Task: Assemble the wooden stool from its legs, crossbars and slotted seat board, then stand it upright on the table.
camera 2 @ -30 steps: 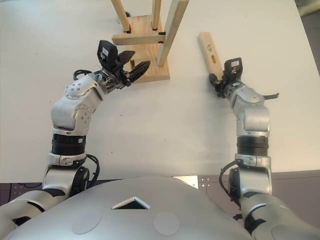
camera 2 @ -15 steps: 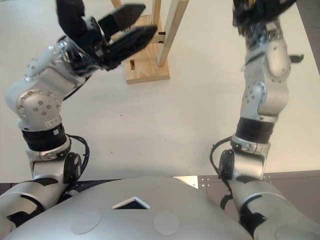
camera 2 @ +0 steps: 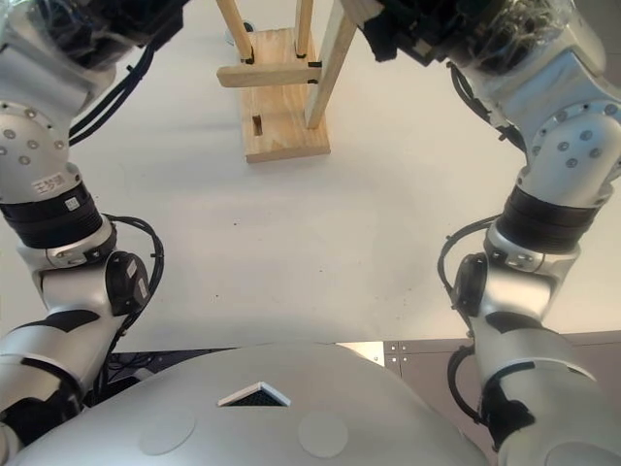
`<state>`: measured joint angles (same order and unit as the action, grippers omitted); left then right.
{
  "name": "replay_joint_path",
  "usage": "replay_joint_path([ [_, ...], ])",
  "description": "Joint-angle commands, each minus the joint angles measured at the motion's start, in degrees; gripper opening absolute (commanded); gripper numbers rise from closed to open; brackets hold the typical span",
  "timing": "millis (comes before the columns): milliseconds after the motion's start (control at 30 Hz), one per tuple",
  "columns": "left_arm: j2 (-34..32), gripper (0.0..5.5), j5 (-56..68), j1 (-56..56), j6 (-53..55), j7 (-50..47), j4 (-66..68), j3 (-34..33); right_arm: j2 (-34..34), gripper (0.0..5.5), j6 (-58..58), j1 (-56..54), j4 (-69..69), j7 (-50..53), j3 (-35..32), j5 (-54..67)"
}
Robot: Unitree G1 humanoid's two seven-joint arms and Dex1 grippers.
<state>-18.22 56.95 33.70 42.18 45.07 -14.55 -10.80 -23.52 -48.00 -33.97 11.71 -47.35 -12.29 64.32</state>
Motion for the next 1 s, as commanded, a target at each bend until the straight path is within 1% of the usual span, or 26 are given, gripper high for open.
replay_joint_path([
  [33,-1.3,4.16,2.2,-0.2,-0.2,-0.6,0.2,-2.4,-2.2,2.04,-0.6,0.8,-0.3,-2.4,1.0,-0.6],
  [100,-1.5,4.16,2.7,0.1,-0.5,-1.1,1.3,-3.1,-2.9,2.04,-1.5,1.8,0.6,-4.1,1.8,-0.4],
  [233,-1.5,4.16,2.3,-0.2,-0.7,-1.2,2.1,-2.5,-3.5,2.04,-2.4,3.6,1.7,-5.8,3.2,-0.6],
  [333,-1.1,4.16,4.6,0.0,-0.6,-1.4,2.1,-3.8,-4.0,2.04,-2.7,4.2,1.8,-6.8,3.8,-0.9],
  [367,-1.0,3.98,5.6,0.5,-0.4,-1.8,2.8,-4.5,-4.2,2.04,-2.6,4.2,1.7,-6.9,4.2,-1.6],
  [400,-1.0,3.93,6.6,0.8,-0.3,-2.0,3.1,-5.1,-4.4,2.04,-2.6,4.4,1.7,-7.2,4.7,-2.3],
  [467,-1.1,3.55,8.7,0.9,-0.2,-2.3,3.1,-6.1,-4.5,2.04,-2.4,4.6,1.6,-7.4,5.3,-3.3],
  [500,-1.3,3.51,9.3,0.8,0.0,-2.4,3.1,-6.2,-4.4,2.04,-2.4,4.7,1.5,-7.4,5.4,-3.4],
  [667,-2.4,3.51,9.4,-1.3,0.7,-1.9,1.7,-4.6,-3.7,2.04,-1.9,3.8,0.4,-6.1,4.5,-2.6],
  [800,-2.5,3.51,10.8,-1.3,0.7,-1.4,1.3,-4.6,-4.5,2.04,-1.1,3.9,0.9,-7.0,5.7,-4.1],
  [1000,-2.6,3.51,11.8,-1.1,0.3,-1.6,2.3,-5.2,-5.4,2.04,-2.1,5.1,2.5,-9.3,6.4,-3.2],
])
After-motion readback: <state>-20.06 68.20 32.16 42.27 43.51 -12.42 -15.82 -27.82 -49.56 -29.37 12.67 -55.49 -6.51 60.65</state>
